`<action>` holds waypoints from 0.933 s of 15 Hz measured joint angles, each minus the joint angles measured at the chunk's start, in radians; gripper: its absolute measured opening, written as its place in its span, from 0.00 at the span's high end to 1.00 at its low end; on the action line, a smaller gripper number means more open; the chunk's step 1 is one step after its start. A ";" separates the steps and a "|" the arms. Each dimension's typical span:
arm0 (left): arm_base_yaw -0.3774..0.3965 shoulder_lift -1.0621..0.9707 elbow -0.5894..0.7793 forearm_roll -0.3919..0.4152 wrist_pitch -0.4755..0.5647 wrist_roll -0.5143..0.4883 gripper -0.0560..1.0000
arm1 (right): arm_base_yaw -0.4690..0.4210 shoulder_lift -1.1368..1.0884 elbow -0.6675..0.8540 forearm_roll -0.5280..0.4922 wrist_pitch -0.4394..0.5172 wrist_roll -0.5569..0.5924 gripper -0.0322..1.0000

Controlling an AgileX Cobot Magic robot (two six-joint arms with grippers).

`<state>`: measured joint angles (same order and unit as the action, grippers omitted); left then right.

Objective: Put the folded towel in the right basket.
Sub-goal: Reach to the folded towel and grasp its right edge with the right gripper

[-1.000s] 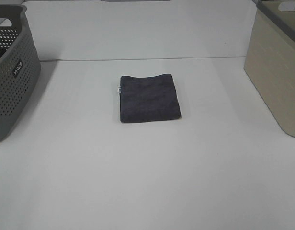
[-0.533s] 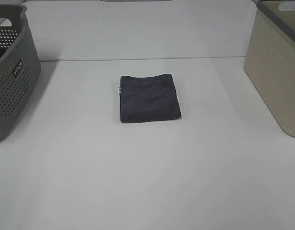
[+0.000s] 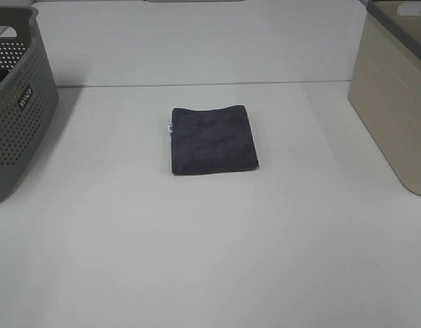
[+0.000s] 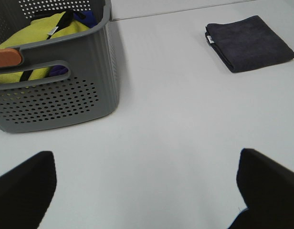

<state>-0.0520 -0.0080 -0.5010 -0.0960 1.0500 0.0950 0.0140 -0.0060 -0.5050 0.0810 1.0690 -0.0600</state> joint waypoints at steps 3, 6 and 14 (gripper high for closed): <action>0.000 0.000 0.000 0.000 0.000 0.000 0.02 | 0.000 0.000 0.000 0.000 0.000 0.000 0.30; 0.000 0.000 0.000 0.000 0.000 0.000 0.02 | 0.000 0.000 0.000 0.000 0.000 0.000 0.30; 0.000 0.000 0.000 0.000 0.000 0.000 0.02 | 0.000 0.000 0.000 0.000 0.000 0.000 0.30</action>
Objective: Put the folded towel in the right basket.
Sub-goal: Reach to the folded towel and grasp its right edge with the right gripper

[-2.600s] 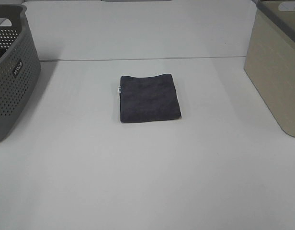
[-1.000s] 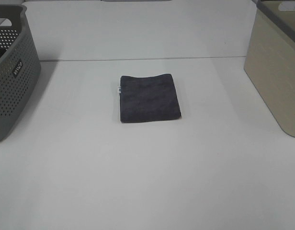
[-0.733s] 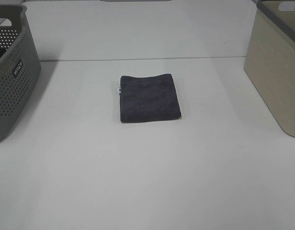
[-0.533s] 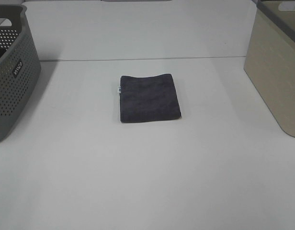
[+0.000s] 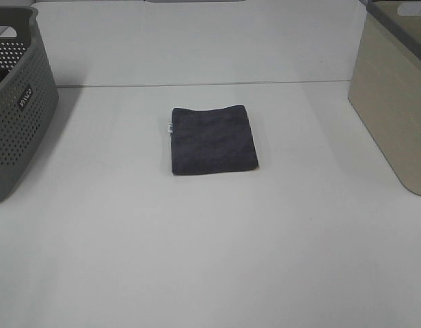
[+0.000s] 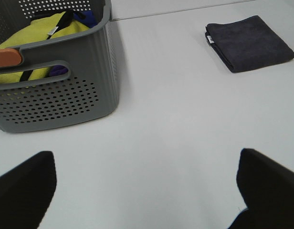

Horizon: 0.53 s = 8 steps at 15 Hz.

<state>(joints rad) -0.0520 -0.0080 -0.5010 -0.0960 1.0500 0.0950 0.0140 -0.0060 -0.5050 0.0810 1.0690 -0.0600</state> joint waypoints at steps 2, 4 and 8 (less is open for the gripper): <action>0.000 0.000 0.000 0.000 0.000 0.000 0.02 | 0.000 0.000 0.000 0.000 0.000 0.000 0.30; 0.000 0.000 0.000 0.000 0.000 0.000 0.02 | 0.000 0.000 0.000 0.000 0.000 0.000 0.30; 0.000 0.000 0.000 0.000 0.000 0.000 0.02 | 0.000 0.000 0.000 0.000 0.000 0.000 0.30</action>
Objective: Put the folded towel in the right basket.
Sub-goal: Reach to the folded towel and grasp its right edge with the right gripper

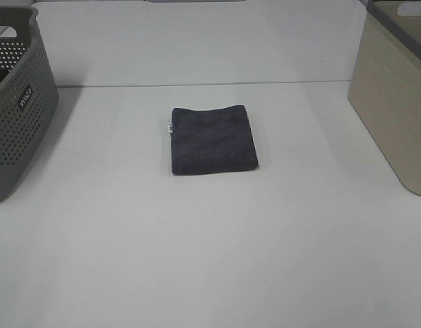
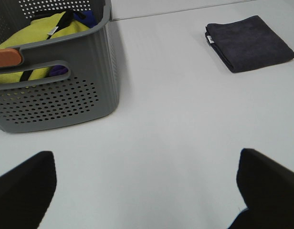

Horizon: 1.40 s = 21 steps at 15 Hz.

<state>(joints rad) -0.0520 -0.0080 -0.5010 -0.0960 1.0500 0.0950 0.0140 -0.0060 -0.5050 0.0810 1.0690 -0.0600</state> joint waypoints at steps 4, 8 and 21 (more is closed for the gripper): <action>0.000 0.000 0.000 0.000 0.000 0.000 0.02 | 0.000 0.000 0.000 0.000 0.000 0.000 0.30; 0.000 0.000 0.000 0.000 0.000 0.000 0.02 | 0.000 0.011 -0.002 0.010 -0.003 0.000 0.30; 0.000 0.000 0.000 0.000 0.000 0.000 0.02 | 0.000 1.076 -0.522 0.278 -0.204 -0.196 0.30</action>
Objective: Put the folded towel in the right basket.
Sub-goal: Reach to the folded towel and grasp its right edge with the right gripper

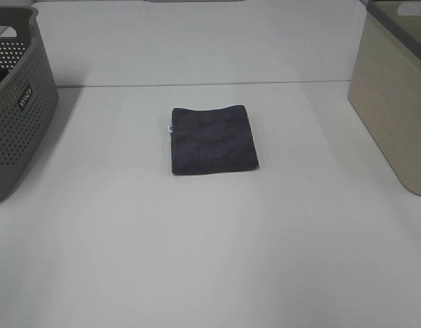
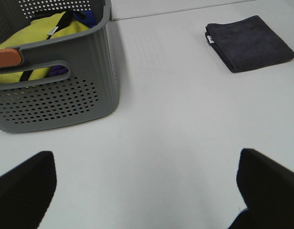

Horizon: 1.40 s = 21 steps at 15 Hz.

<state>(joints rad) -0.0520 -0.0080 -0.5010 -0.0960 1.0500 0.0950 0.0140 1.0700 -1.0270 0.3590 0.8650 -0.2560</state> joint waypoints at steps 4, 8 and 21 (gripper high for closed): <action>0.000 0.000 0.000 0.000 0.000 0.000 0.02 | 0.033 0.290 -0.240 0.058 0.076 -0.036 0.30; 0.000 0.000 0.000 0.000 0.000 0.000 0.02 | 0.195 0.546 -0.470 0.063 0.094 -0.040 0.30; 0.000 0.000 0.000 0.000 0.000 0.000 0.02 | 0.217 1.346 -1.003 0.213 0.292 0.015 0.30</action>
<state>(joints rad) -0.0520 -0.0080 -0.5010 -0.0960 1.0500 0.0950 0.2310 2.4160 -2.0300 0.5720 1.1570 -0.2410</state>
